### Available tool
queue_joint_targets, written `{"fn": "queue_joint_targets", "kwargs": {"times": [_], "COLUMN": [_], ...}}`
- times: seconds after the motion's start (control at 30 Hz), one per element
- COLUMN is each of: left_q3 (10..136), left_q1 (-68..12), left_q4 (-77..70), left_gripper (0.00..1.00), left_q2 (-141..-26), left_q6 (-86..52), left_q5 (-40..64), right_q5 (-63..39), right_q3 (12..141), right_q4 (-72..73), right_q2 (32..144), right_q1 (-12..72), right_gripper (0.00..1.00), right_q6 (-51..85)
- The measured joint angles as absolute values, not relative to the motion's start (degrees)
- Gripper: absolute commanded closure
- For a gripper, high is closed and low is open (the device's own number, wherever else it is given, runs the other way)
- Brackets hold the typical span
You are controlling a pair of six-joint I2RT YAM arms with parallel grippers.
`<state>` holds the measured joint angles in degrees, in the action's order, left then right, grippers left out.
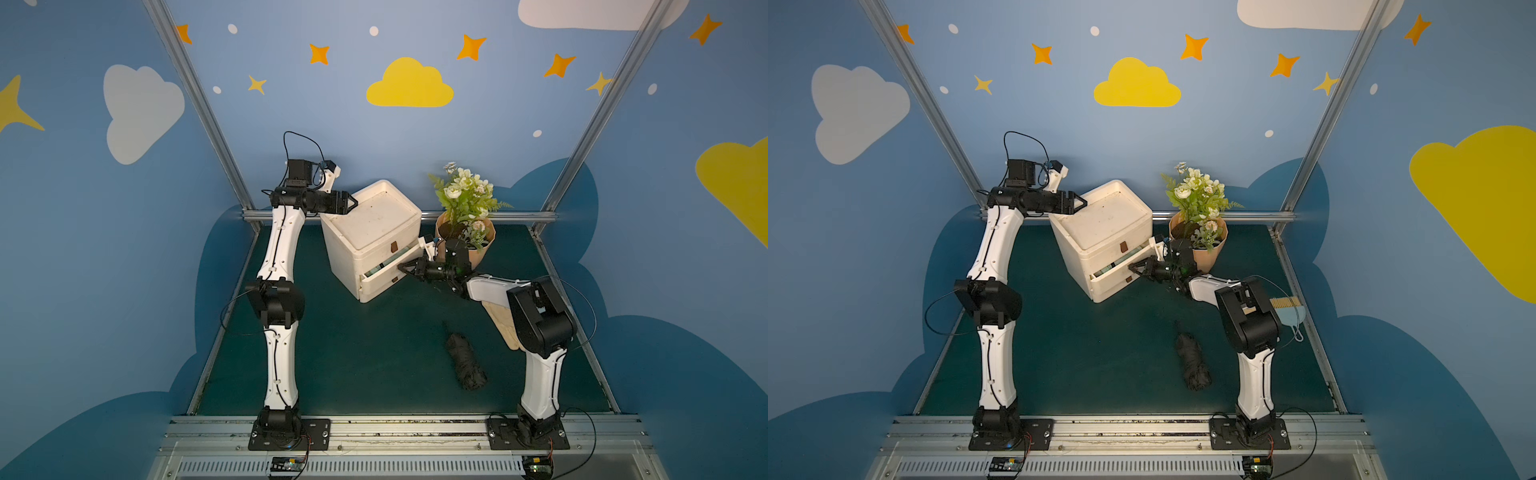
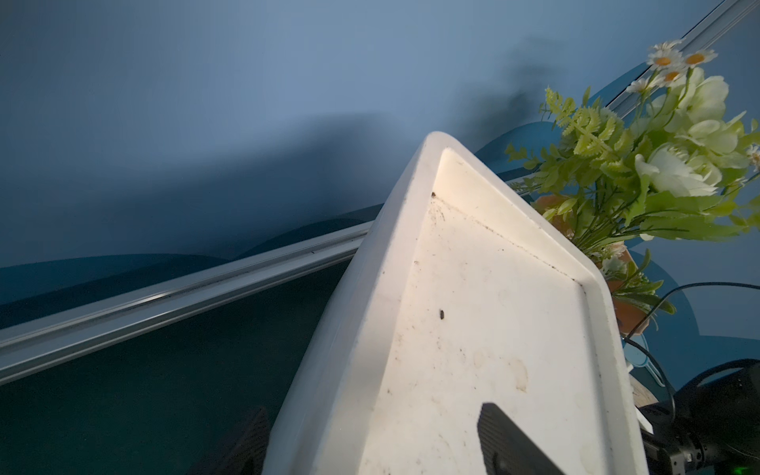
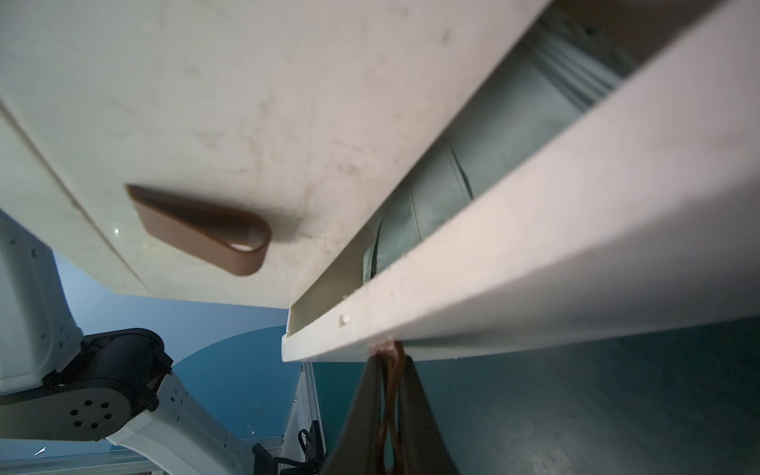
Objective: Place the umbrella in the drawer by color
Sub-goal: Close the drawer in the storage box.
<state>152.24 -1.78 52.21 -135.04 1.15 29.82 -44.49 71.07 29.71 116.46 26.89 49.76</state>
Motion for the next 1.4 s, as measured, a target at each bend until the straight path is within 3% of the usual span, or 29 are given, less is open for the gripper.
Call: {"fn": "queue_joint_targets", "kwargs": {"times": [0.2,0.37,0.73,0.83,1.03,1.17,1.4], "left_q3": [152.2,152.2,152.2,152.2,152.2,152.2,152.2], "left_q1": [-1.9,-2.1,-2.6,-2.6,-2.7,-2.7,-2.7], "left_q4": [51.9,51.8,51.7,51.6,51.6,51.6,51.5], "left_gripper": [0.18,0.18,0.18,0.18,0.18,0.18,0.19], "left_q2": [-135.2,-135.2,-135.3,-135.3,-135.3,-135.3,-135.3], "left_q6": [1.3,1.2,1.3,1.3,1.3,1.3,1.3], "left_q5": [29.8,29.8,28.8,28.5,28.5,28.5,28.7], "right_q5": [-44.0,-42.8,-41.4,-40.8,-38.9,-38.9,-38.5], "right_q3": [76.6,78.9,76.6,71.7,62.7,59.7,59.1], "right_q4": [29.3,27.7,27.2,26.9,25.4,26.4,30.0], "right_q2": [120.4,121.4,120.0,116.0,105.3,105.3,114.5], "right_q1": [27.4,27.6,27.5,27.5,27.4,27.2,27.4], "right_gripper": [0.89,0.82,0.5,0.44,0.2,0.16,0.16], "right_q6": [49.6,48.8,47.2,45.9,41.2,38.9,38.7]}}
